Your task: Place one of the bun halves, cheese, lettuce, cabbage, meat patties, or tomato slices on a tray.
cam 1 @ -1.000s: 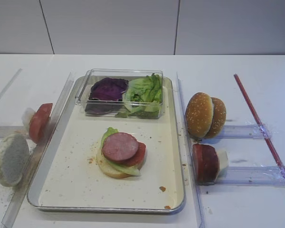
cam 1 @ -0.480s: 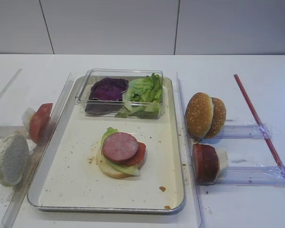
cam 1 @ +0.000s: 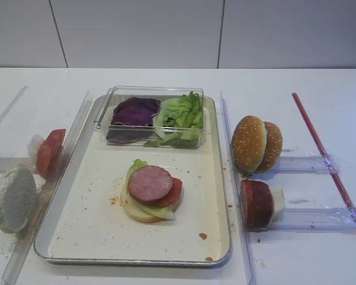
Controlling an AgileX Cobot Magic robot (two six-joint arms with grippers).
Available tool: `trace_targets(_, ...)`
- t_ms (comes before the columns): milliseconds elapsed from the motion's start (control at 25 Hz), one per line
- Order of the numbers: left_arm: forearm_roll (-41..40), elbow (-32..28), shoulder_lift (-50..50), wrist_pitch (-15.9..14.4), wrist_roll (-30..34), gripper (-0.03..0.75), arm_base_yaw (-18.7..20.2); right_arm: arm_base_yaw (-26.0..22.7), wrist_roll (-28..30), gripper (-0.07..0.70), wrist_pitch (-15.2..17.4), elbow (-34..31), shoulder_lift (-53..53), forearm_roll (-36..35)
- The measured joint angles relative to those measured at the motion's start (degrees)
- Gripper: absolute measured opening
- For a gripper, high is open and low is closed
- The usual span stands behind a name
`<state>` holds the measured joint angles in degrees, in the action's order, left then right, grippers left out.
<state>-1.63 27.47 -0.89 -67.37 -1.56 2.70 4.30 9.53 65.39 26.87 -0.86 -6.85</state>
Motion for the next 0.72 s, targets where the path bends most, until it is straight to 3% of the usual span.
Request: trace_targets(720,0.0,0.0,0.0,0.0,0.0,0.215,0.0,0.0,0.0,0.047,0.0,0.0,0.0,0.0)
